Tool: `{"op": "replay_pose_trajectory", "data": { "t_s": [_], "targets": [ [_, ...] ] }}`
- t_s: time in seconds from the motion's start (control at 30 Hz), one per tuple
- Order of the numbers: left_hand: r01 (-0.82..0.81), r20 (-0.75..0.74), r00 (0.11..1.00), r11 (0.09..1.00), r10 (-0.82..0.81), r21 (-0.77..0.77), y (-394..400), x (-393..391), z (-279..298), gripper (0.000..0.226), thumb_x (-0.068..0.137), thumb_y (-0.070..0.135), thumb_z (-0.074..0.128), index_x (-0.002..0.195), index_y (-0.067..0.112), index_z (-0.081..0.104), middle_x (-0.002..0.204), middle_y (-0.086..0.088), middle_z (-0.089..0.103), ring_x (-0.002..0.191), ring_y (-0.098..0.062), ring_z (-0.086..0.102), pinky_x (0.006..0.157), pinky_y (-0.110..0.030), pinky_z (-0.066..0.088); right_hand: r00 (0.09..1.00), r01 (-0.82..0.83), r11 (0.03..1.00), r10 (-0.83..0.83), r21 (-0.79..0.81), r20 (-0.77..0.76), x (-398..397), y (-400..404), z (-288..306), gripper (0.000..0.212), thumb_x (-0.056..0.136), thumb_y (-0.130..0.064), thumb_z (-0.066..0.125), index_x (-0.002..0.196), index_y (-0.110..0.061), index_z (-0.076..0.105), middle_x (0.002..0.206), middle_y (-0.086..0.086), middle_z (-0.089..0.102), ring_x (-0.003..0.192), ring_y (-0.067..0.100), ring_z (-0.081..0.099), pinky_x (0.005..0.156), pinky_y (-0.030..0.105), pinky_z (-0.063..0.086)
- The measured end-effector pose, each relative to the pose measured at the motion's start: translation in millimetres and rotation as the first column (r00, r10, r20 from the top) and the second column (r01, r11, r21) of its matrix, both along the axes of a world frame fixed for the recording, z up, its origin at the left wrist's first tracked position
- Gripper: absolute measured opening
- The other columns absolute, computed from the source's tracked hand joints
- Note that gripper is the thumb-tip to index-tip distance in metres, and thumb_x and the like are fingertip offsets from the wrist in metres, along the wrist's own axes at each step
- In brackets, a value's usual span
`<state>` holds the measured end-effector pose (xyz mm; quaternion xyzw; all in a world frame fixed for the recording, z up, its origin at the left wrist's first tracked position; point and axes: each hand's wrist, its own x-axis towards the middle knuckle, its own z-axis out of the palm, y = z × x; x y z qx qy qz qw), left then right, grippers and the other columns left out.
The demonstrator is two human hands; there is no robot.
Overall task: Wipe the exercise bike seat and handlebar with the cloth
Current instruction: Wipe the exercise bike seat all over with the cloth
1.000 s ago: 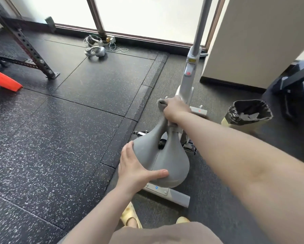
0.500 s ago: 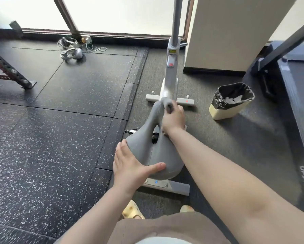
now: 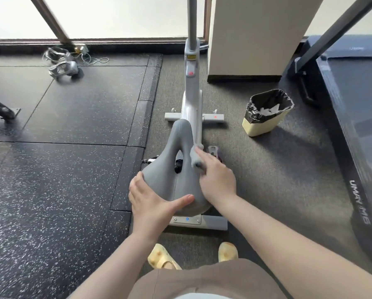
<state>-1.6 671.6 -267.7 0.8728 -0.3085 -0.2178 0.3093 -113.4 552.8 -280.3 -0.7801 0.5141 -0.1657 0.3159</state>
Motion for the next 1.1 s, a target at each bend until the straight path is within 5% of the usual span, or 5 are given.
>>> {"op": "replay_pose_trajectory", "data": {
  "t_s": [0.27,0.47,0.83,1.0,1.1],
  "targets": [
    [-0.046,-0.051,0.998,0.999,0.046,0.012,-4,0,0,0.141,0.035,0.063,0.084,0.147,0.021,0.008,0.154,-0.004,0.009,0.143,-0.020,0.007,0.118,-0.041,0.013,0.794,-0.575,0.620,0.582,-0.534,-0.178,-72,7,-11,0.045,0.089,-0.009,0.051,0.132,-0.020,0.054,0.141,0.002,0.050,0.133,0.024,0.042,0.112,0.034,0.033],
    [-0.251,-0.173,0.958,0.962,0.230,-0.110,0,-29,-6,0.141,0.042,0.047,0.090,0.148,0.022,0.001,0.157,-0.002,0.002,0.144,-0.015,0.003,0.117,-0.036,0.008,0.984,0.031,0.992,-0.051,0.120,0.173,-39,16,-3,0.076,0.078,0.005,0.045,0.133,-0.047,0.045,0.140,-0.018,0.049,0.124,0.015,0.051,0.094,0.027,0.045],
    [-0.391,-0.330,0.896,0.881,0.298,-0.266,7,-53,-17,0.121,0.062,0.030,0.085,0.147,0.034,-0.001,0.156,0.002,0.003,0.142,-0.010,0.013,0.117,-0.034,0.016,0.906,-0.409,0.908,0.416,-0.094,0.074,-53,27,9,0.072,0.076,0.003,0.052,0.138,-0.033,0.045,0.151,-0.014,0.032,0.144,0.010,0.019,0.115,0.025,0.020],
    [-0.479,-0.527,0.813,0.798,0.246,-0.367,22,-32,-5,0.066,0.079,0.007,0.063,0.136,0.026,0.035,0.142,0.000,0.042,0.116,0.008,0.049,0.101,-0.023,0.040,0.633,-0.752,0.566,0.763,-0.338,-0.129,-68,29,3,0.055,0.082,-0.010,0.047,0.135,-0.024,0.051,0.147,-0.005,0.041,0.142,0.023,0.027,0.116,0.043,0.020],
    [-0.526,-0.594,0.766,0.772,0.246,-0.358,26,-24,1,0.051,0.091,0.001,0.047,0.138,0.019,0.039,0.140,0.003,0.045,0.123,-0.003,0.047,0.102,-0.023,0.037,0.721,-0.690,0.685,0.676,-0.232,-0.151,-36,15,15,0.063,0.078,-0.011,0.045,0.139,-0.025,0.044,0.151,-0.008,0.034,0.145,0.016,0.015,0.119,0.041,0.010]
  ]
}}
